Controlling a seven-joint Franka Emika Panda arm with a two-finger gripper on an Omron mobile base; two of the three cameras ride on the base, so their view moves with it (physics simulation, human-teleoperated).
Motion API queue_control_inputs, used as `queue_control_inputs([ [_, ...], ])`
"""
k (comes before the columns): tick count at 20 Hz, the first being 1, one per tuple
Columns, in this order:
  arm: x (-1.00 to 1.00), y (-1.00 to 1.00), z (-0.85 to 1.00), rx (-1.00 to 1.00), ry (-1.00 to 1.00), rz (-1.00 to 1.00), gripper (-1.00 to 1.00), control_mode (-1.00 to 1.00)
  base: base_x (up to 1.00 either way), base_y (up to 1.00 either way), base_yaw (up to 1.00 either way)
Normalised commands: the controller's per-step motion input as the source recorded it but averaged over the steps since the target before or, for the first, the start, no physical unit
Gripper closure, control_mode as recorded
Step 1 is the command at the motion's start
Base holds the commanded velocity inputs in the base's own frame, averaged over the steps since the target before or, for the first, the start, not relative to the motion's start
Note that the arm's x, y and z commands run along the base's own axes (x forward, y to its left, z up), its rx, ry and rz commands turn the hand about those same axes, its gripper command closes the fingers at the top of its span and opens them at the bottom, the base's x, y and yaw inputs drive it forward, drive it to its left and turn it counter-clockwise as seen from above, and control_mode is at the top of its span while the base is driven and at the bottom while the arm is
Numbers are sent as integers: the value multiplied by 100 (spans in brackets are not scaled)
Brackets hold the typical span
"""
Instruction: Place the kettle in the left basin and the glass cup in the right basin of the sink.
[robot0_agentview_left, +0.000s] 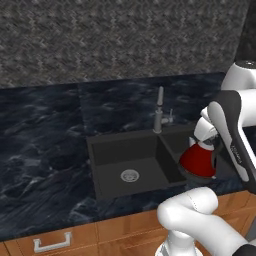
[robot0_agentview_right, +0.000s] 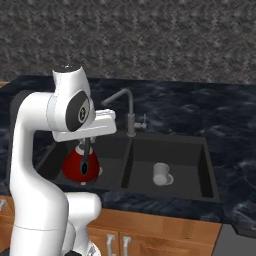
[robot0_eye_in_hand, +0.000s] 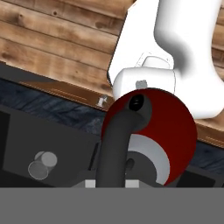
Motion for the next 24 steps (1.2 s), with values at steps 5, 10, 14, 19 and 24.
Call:
queue_control_inputs([
  [5, 0, 0, 0, 0, 0, 0, 100, 100, 27, 58, 0],
  [10, 0, 0, 0, 0, 0, 0, 100, 100, 28, 43, 0],
  [14, 46, 53, -11, -7, 0, 0, 100, -100, 0, 0, 0],
  [19, 56, 59, -10, -8, 0, 0, 100, -100, 0, 0, 0],
  [24, 59, 49, -4, -3, 0, 0, 100, -100, 0, 0, 0],
])
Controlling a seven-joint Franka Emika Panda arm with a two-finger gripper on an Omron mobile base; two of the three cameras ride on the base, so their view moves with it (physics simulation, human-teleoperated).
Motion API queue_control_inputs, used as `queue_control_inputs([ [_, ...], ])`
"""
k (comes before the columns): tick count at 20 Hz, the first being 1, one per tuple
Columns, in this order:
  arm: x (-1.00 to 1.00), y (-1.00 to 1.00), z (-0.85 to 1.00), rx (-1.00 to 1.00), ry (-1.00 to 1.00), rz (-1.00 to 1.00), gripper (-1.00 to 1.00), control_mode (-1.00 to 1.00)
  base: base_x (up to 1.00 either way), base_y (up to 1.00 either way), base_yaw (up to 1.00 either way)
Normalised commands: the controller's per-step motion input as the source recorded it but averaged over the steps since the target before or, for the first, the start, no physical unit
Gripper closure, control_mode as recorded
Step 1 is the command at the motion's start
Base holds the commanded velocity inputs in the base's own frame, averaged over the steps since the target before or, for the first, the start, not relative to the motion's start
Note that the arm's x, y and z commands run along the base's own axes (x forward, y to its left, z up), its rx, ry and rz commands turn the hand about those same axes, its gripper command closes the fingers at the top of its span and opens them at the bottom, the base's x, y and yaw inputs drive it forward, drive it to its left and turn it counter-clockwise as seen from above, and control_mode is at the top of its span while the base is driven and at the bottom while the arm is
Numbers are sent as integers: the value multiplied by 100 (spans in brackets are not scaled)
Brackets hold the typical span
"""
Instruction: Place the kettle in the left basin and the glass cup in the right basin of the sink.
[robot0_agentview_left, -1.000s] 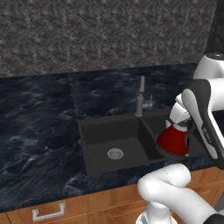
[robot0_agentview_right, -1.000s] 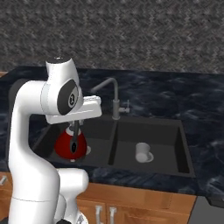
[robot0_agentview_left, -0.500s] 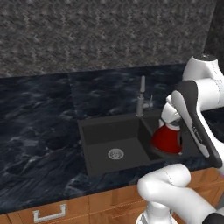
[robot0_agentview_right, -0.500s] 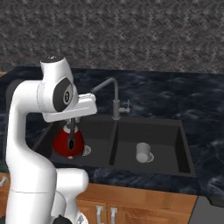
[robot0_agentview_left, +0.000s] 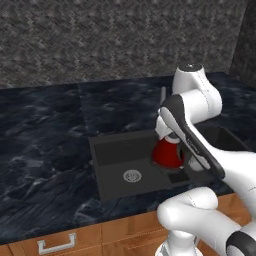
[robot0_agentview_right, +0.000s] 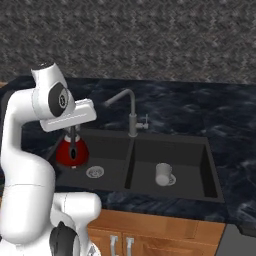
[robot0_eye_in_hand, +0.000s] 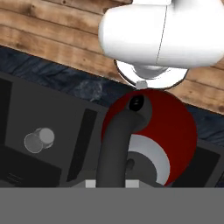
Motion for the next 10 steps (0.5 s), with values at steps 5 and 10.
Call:
queue_control_inputs([
  [5, 60, 49, -12, -3, 0, 0, 100, -100, 0, 0, 0],
  [10, 62, 47, -27, -4, 0, 0, 100, -100, 0, 0, 0],
])
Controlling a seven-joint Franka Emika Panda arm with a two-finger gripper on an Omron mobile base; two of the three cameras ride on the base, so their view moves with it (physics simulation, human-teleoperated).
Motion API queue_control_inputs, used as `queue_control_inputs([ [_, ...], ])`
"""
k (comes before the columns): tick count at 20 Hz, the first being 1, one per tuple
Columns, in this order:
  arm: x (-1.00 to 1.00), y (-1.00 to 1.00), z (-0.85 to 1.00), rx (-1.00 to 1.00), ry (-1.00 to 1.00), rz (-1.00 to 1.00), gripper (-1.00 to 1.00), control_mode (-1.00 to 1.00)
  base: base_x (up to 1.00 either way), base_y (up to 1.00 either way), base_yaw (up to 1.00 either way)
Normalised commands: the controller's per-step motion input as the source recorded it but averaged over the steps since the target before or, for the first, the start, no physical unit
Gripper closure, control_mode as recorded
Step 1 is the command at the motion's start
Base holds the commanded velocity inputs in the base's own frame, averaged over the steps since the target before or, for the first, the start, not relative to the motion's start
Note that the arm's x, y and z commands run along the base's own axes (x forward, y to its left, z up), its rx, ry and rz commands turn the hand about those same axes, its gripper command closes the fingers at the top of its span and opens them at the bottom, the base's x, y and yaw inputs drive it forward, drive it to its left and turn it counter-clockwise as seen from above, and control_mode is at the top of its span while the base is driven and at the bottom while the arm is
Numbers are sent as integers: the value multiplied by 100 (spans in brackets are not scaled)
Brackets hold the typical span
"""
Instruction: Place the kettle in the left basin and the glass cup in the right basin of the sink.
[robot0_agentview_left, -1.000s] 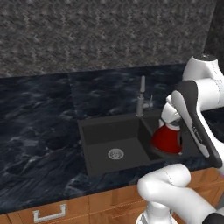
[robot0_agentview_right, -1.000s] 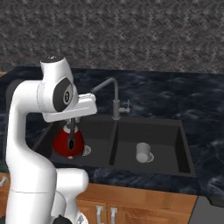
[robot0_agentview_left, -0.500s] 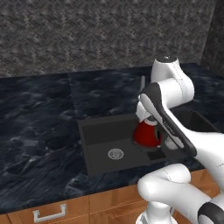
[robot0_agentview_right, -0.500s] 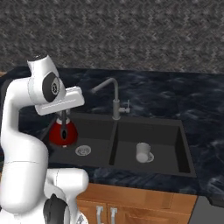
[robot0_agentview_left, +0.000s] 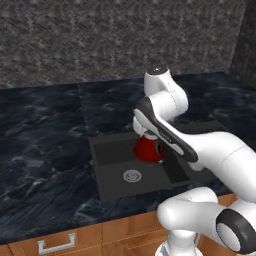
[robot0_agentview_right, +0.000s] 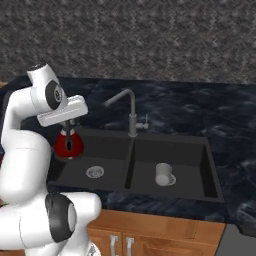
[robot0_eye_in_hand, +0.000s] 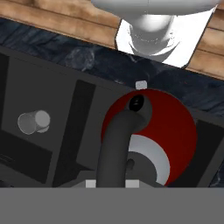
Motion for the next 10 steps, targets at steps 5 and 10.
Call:
queue_control_inputs([
  [5, 53, 25, -39, -2, 0, 0, 100, -100, 0, 0, 0],
  [10, 48, 3, -46, 0, 0, 0, 100, -100, 0, 0, 0],
])
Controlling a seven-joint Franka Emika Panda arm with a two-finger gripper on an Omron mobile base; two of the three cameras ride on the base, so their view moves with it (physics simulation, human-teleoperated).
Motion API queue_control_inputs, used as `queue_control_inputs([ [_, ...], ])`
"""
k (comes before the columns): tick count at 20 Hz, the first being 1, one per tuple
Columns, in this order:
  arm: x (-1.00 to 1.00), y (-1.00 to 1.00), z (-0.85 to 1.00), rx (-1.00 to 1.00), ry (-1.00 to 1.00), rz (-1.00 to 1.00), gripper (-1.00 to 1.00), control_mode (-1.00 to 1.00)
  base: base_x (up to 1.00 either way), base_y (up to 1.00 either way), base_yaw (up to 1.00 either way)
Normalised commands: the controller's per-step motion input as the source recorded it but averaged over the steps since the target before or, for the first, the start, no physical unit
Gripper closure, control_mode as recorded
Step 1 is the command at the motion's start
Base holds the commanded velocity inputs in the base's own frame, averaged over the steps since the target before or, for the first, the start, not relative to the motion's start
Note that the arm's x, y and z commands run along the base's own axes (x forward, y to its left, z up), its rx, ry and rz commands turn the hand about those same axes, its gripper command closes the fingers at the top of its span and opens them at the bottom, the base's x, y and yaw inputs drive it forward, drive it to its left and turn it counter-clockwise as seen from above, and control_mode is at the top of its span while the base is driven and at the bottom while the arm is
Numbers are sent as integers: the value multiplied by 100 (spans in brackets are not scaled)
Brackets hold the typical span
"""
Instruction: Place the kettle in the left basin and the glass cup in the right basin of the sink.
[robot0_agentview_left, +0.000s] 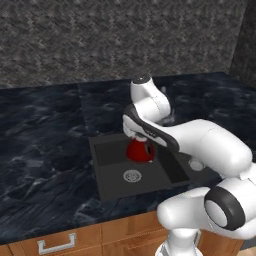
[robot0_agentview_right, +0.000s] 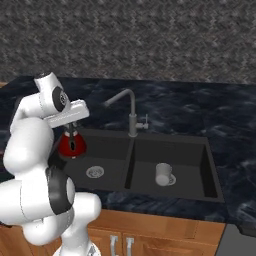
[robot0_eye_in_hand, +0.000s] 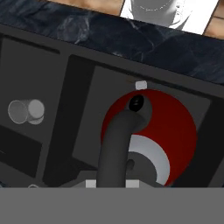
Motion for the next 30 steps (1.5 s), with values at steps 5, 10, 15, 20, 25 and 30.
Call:
queue_control_inputs([
  [5, 34, 0, -45, 0, 0, 0, 100, -100, 0, 0, 0],
  [10, 25, 0, -38, 0, 0, 0, 100, -100, 0, 0, 0],
  [15, 20, 0, -33, 0, 0, 0, 100, -100, 0, 0, 0],
  [20, 23, 0, -38, 0, 0, 0, 100, -100, 0, 0, 0],
  [25, 22, 0, -35, 0, 0, 0, 100, -100, 0, 0, 0],
  [30, 21, 0, -32, 0, 0, 0, 100, -100, 0, 0, 0],
])
